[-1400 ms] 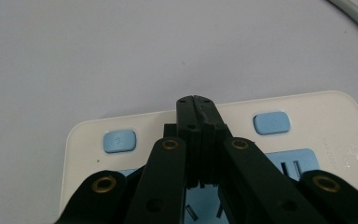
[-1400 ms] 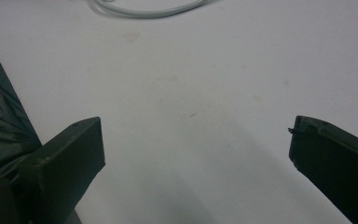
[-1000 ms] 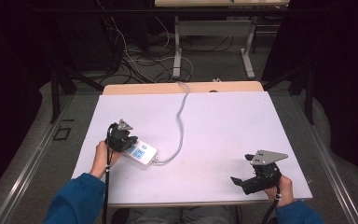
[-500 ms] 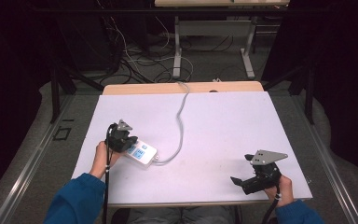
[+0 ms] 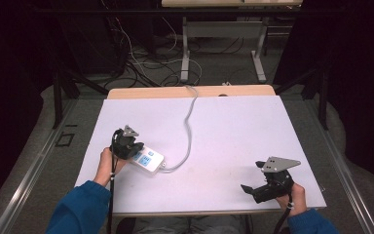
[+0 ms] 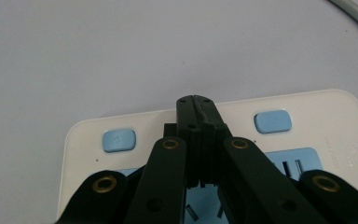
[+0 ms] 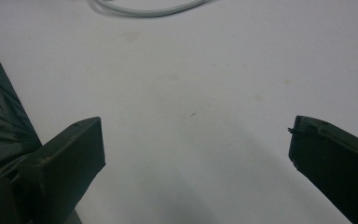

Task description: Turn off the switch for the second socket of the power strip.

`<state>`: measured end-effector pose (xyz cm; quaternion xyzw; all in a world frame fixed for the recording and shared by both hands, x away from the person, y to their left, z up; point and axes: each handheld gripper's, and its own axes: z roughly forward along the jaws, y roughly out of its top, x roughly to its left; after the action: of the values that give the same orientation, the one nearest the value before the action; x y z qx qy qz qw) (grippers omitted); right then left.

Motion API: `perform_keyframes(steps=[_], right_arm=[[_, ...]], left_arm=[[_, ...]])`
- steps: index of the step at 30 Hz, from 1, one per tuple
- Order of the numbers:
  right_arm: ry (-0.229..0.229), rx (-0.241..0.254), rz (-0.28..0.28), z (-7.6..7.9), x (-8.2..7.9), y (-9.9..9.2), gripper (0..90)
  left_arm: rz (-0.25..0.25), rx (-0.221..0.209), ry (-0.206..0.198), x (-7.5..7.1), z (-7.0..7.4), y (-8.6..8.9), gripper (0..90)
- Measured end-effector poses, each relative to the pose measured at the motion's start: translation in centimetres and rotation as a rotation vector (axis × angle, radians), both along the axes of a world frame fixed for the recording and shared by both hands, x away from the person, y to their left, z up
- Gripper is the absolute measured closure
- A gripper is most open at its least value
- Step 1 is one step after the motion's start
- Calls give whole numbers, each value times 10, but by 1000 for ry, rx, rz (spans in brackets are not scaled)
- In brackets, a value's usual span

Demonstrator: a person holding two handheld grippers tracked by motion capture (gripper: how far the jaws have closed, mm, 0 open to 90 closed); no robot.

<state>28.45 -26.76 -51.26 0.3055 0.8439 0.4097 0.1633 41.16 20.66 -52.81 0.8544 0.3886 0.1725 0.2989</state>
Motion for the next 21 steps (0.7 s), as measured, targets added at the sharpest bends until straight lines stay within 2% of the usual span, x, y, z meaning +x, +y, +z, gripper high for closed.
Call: perform_keyframes(steps=[21], right_arm=[[-3, 1, -1, 0, 0, 0, 29]], left_arm=[[0, -1, 0, 0, 0, 0, 900]])
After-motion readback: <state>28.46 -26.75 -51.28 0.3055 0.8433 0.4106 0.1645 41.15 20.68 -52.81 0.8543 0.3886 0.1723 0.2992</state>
